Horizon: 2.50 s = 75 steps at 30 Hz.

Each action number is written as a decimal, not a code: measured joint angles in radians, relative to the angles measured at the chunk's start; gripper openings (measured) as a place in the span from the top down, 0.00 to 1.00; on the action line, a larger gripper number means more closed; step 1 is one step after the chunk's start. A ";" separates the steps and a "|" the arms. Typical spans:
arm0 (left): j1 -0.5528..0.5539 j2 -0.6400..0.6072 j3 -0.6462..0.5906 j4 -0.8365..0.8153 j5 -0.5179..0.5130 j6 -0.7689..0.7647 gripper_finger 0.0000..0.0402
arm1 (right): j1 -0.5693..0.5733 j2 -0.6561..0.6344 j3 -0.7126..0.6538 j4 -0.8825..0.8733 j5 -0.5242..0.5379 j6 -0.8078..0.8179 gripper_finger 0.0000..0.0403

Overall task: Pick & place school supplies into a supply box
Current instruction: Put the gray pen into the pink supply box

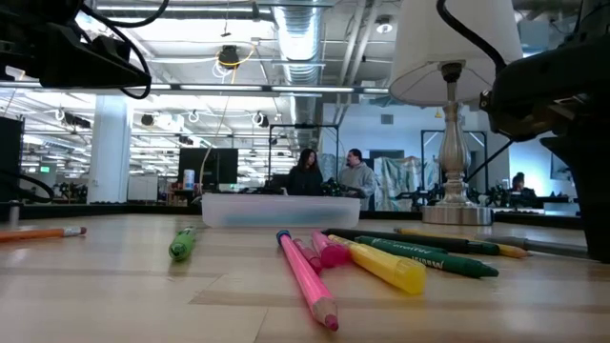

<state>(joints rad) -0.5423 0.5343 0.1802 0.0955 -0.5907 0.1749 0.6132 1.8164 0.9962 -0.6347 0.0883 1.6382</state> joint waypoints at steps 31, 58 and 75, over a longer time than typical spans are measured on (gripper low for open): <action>0.000 0.000 0.000 -0.001 -0.001 0.006 0.70 | -0.002 0.007 0.136 -0.247 0.244 -0.105 1.00; 0.000 0.000 0.000 0.000 -0.027 0.024 0.70 | -0.328 0.005 0.243 0.032 0.490 -1.124 1.00; 0.000 0.000 0.000 -0.010 -0.027 0.024 0.70 | -0.587 0.006 0.245 0.364 0.384 -1.538 1.00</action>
<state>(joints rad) -0.5426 0.5343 0.1802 0.0852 -0.6174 0.1989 0.0262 1.8226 1.2407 -0.2707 0.4725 0.1005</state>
